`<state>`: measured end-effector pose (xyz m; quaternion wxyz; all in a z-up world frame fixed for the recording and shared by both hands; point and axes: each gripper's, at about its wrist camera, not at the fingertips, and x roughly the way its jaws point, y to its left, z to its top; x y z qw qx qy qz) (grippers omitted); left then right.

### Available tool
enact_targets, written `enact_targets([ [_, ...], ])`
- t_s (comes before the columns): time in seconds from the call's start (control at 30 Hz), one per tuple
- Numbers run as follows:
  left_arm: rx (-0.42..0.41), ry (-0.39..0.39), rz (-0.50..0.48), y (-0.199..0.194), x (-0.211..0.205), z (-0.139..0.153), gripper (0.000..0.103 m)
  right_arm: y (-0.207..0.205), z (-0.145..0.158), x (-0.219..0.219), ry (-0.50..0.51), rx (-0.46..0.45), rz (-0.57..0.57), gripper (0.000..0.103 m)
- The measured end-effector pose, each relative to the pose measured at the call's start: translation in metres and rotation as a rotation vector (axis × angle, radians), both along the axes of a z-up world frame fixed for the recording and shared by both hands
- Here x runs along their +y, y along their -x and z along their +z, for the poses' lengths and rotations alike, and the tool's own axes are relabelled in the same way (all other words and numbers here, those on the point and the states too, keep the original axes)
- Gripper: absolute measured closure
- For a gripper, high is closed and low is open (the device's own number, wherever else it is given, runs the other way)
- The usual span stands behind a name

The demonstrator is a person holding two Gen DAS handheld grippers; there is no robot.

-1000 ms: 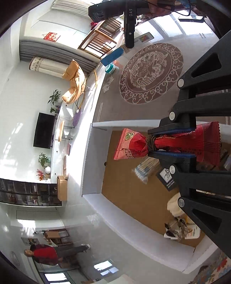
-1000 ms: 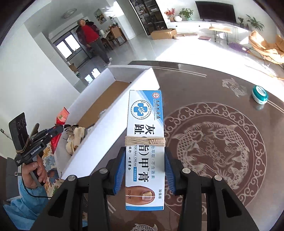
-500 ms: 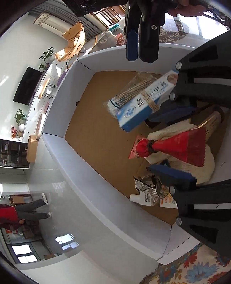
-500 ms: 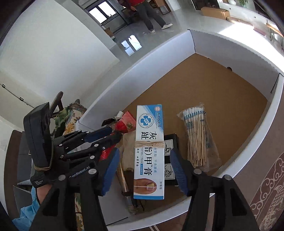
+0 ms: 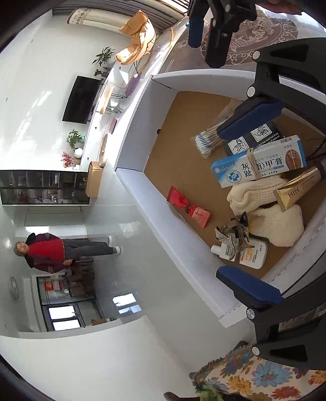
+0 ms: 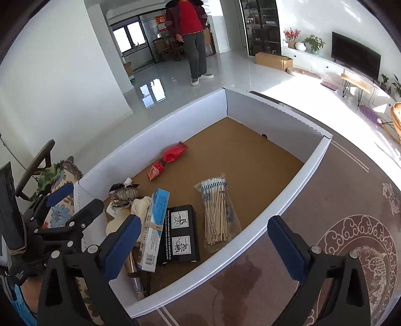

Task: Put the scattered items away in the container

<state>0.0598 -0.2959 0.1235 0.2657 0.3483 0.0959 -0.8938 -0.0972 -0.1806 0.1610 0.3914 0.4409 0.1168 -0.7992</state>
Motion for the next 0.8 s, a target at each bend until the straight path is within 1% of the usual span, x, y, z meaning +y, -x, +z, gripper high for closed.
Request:
enact_targets([
  [0.07, -0.019, 0.005, 0.032, 0.000, 0.001, 0.001, 0.000, -0.008, -0.003, -0.005, -0.038, 0.026, 0.035, 0.002],
  [0.17, -0.021, 0.005, 0.049, -0.002, 0.003, 0.002, 0.000, -0.018, -0.004, -0.008, -0.063, 0.047, 0.065, 0.002],
  [0.3, -0.043, 0.058, 0.095, -0.002, 0.006, 0.005, 0.000, -0.021, -0.001, -0.004, -0.053, 0.063, 0.067, 0.002],
  [0.4, -0.046, 0.072, 0.127, -0.004, 0.005, 0.007, 0.000, -0.020, 0.002, -0.003, -0.049, 0.067, 0.061, 0.002],
  [0.5, -0.034, 0.059, 0.139, -0.006, 0.002, 0.010, 0.000, -0.019, 0.000, -0.003, -0.059, 0.069, 0.062, 0.002],
  [0.67, -0.014, 0.029, 0.133, -0.010, 0.000, 0.010, 0.000, -0.021, -0.001, -0.005, -0.077, 0.085, 0.074, 0.002],
  [0.73, 0.029, 0.041, 0.135, -0.016, 0.002, 0.014, 0.000, -0.022, -0.001, -0.006, -0.080, 0.092, 0.079, 0.002],
  [0.8, 0.062, 0.078, 0.156, -0.020, 0.005, 0.020, 0.000, -0.023, -0.001, -0.007, -0.081, 0.094, 0.081, 0.002],
])
